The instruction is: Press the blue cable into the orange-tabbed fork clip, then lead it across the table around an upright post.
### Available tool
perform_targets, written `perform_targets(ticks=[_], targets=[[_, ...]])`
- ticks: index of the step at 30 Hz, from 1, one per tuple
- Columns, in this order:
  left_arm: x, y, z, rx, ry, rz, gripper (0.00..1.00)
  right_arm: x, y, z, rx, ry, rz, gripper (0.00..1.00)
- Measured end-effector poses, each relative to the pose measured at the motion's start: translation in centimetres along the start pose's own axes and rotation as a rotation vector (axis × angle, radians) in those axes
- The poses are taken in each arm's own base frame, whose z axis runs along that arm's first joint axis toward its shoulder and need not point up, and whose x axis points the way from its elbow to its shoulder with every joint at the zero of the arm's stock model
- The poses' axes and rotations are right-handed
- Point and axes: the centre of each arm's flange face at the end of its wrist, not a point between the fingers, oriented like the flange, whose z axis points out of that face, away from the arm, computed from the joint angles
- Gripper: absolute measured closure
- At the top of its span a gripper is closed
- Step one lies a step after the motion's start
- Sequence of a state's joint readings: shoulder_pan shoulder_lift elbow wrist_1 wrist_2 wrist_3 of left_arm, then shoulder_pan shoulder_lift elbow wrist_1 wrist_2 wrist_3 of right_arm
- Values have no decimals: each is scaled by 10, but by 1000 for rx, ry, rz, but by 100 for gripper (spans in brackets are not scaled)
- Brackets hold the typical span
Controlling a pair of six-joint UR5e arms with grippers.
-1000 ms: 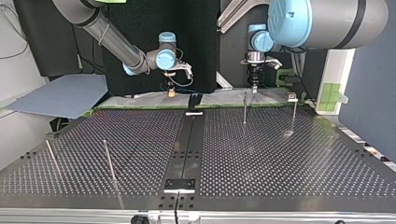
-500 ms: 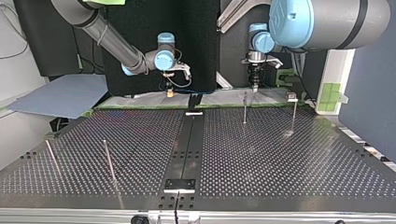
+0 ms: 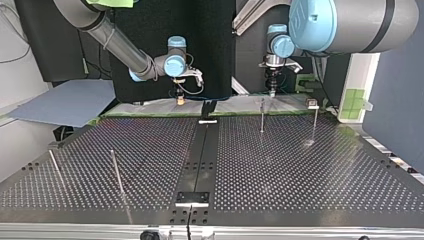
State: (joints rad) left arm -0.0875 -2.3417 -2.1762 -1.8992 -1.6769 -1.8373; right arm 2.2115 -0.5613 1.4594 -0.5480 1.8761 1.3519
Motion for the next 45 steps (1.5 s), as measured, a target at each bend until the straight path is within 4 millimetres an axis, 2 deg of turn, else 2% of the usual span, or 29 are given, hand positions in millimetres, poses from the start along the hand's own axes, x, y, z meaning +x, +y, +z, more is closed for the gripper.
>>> perform_targets(ticks=[12, 30, 45], targets=[[-3, 2, 4, 4, -14, -10, 100, 4, 0, 3, 0, -1, -5, 100], [-10, 0, 23, 24, -30, -38, 100, 6, -1, 6, 1, -5, -8, 100], [-24, -6, 57, 27, -29, -36, 100, 7, 8, 14, -12, -13, -4, 100]])
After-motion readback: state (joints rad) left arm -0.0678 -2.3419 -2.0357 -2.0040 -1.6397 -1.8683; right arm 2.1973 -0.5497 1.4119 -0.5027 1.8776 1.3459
